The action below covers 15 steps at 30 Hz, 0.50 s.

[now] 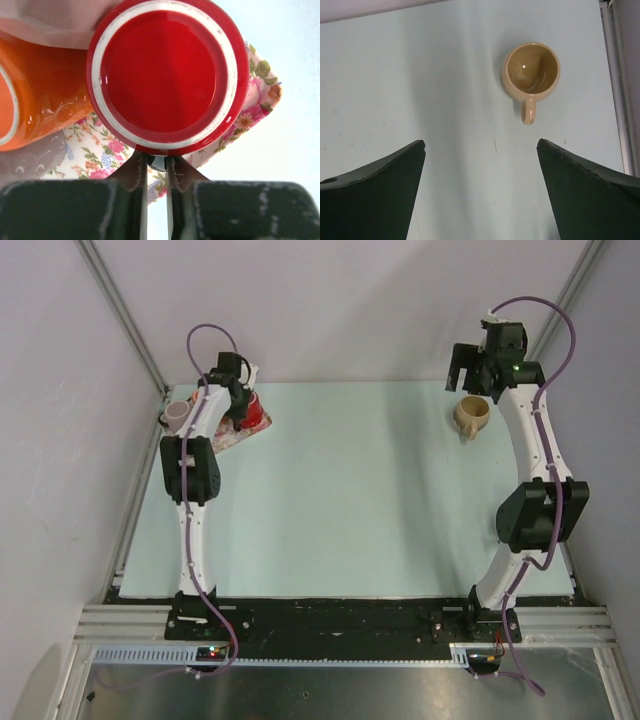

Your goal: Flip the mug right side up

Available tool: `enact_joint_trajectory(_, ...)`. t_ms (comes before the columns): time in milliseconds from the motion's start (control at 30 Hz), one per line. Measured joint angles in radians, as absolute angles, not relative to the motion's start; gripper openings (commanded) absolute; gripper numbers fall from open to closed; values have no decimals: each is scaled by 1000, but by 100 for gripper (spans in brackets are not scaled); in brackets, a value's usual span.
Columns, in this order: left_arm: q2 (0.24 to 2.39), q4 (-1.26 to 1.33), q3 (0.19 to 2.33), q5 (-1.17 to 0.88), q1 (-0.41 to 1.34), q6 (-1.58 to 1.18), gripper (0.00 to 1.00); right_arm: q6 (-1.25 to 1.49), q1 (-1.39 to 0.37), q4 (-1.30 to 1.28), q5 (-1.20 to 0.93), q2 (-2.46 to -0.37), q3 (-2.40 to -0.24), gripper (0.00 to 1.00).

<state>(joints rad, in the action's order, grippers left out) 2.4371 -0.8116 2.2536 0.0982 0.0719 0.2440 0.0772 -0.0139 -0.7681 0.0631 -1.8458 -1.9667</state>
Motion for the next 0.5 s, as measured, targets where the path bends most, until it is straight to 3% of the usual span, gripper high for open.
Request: enact_joint_trajectory(500, 2324, -779, 2101, -66, 39, 156, 0, 96, -197, -710, -40, -1591, -1715, 100)
